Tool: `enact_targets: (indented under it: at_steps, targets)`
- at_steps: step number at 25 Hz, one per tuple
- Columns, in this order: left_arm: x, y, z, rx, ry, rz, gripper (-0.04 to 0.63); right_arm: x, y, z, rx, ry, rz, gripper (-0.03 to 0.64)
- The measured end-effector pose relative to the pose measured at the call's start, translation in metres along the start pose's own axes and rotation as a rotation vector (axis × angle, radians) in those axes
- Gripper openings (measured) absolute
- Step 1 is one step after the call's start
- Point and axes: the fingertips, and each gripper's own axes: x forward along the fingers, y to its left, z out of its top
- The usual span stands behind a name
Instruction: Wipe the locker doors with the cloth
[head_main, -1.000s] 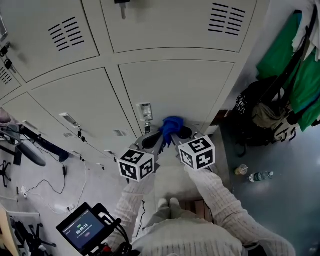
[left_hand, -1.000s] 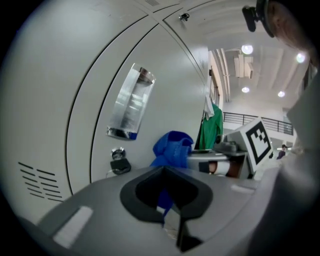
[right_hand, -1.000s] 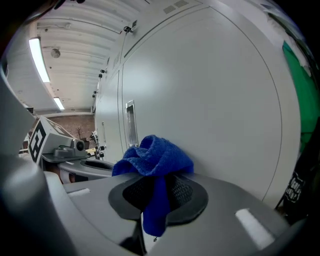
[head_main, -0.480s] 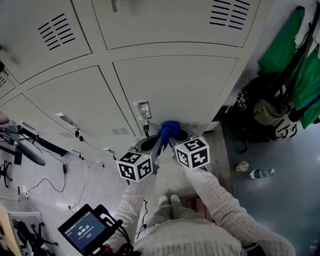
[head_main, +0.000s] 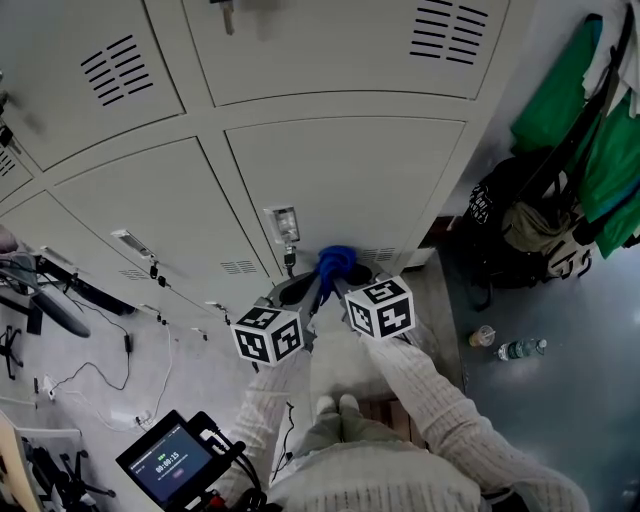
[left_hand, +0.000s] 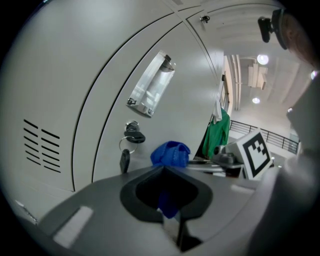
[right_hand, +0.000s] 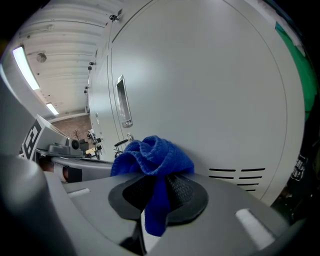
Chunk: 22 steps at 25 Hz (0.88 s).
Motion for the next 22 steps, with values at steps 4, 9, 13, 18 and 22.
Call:
enact_targets:
  at_steps: [4,9,13,18,22]
  targets:
    - [-0.002,-0.008,0.011,0.022,-0.02,-0.015,0.006,-0.009,0.002,0.009,0.012,-0.034,0.004,0.052]
    - [-0.006,-0.027,0.028,0.06,-0.044,-0.041,0.006,-0.032,0.004,0.027,-0.009,-0.083,-0.02,0.052]
    - [-0.006,-0.055,0.057,0.129,-0.087,-0.096,0.007,-0.061,0.001,0.058,-0.036,-0.162,-0.058,0.052]
    - [-0.008,-0.096,0.102,0.229,-0.151,-0.166,0.007,-0.102,-0.003,0.104,-0.089,-0.27,-0.106,0.052]
    - [-0.013,-0.129,0.14,0.319,-0.208,-0.224,0.008,-0.138,-0.003,0.152,-0.16,-0.371,-0.136,0.054]
